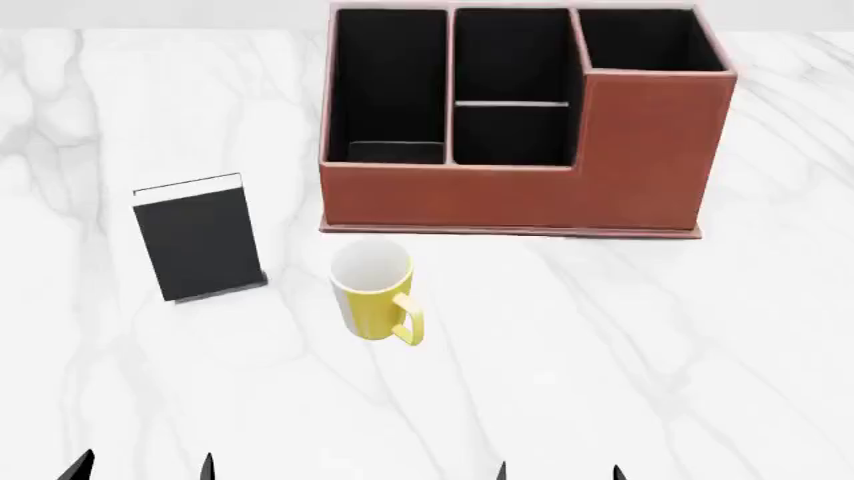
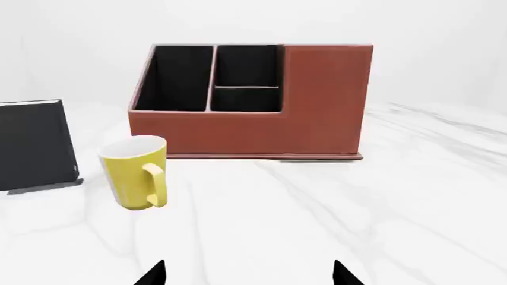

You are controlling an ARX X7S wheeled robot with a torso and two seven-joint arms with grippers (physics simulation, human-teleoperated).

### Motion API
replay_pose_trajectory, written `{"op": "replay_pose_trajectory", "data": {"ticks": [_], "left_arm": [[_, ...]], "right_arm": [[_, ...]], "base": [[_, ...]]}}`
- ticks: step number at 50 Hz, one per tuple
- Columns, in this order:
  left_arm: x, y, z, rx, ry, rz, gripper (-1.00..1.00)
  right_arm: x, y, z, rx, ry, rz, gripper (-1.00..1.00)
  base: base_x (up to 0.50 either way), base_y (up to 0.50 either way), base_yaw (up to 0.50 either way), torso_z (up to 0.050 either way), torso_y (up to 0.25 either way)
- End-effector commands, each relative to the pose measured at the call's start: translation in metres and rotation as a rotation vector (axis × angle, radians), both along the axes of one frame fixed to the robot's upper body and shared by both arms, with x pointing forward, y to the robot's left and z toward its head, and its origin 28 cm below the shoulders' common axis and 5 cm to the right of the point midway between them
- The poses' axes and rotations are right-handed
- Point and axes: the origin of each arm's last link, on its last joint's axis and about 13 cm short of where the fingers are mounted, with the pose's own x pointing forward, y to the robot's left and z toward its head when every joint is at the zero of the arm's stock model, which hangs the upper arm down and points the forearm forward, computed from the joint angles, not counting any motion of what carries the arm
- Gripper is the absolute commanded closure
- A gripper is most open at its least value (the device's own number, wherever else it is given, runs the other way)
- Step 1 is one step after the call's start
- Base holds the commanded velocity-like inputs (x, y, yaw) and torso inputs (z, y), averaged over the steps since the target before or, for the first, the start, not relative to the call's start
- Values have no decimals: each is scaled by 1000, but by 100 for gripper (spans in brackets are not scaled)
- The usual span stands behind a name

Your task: Pick up the yellow and white mug and place it to the right of the caddy.

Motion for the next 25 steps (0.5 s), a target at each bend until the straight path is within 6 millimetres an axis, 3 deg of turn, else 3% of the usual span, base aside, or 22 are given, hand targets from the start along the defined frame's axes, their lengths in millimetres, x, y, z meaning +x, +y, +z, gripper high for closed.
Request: {"op": "replay_pose_trajectory", "data": {"ticks": [1,25], "left_arm": [[0,0,0,-4,1,-1,-100],[0,1,-1,-3,4,1,-100]], "right_arm": [[-1,1,-1,-7,1,1,-100],[-2,0,-1,-4,-1,0,-100]], "base": [[0,0,0,0,0],[0,0,0,0,0]]}}
